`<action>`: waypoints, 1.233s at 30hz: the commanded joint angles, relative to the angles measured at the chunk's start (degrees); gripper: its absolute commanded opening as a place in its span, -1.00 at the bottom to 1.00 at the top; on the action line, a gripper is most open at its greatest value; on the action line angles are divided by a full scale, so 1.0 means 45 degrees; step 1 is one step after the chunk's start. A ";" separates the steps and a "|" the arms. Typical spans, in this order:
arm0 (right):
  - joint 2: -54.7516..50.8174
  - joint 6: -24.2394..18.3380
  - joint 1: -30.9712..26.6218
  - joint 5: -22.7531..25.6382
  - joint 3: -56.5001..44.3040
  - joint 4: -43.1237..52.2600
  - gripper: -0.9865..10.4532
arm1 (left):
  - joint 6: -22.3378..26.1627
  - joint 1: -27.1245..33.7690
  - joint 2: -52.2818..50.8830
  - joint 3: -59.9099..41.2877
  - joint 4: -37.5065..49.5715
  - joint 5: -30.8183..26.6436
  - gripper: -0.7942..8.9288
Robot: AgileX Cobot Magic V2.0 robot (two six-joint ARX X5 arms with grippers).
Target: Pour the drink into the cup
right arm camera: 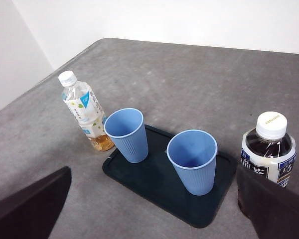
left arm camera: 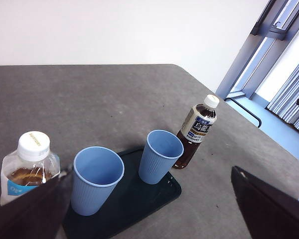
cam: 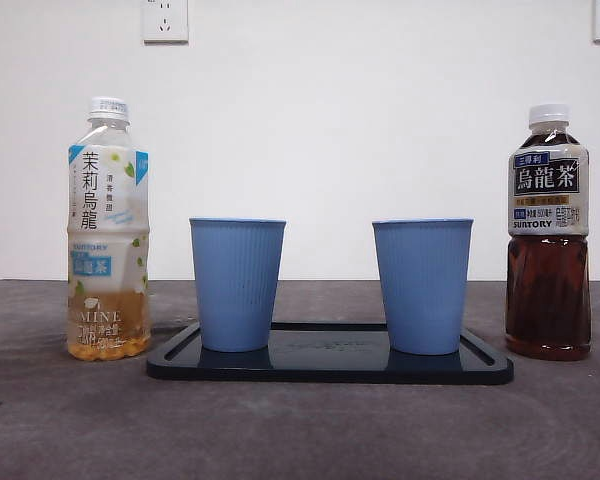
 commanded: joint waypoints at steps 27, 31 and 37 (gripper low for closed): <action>-0.0165 0.1826 0.0767 0.4449 -0.6411 0.7538 0.18 | 0.0136 -0.0102 -0.1078 -0.3274 0.1292 -0.2943 0.19; 0.0136 0.1851 0.1273 0.5717 -0.8111 1.0258 0.18 | -0.0554 -0.0102 -0.1554 -0.4794 0.2535 -0.3128 0.19; 0.0986 0.1889 0.1875 0.6373 -0.9972 1.3444 0.18 | -0.1044 -0.0102 -0.2118 -0.6324 0.4240 -0.3483 0.19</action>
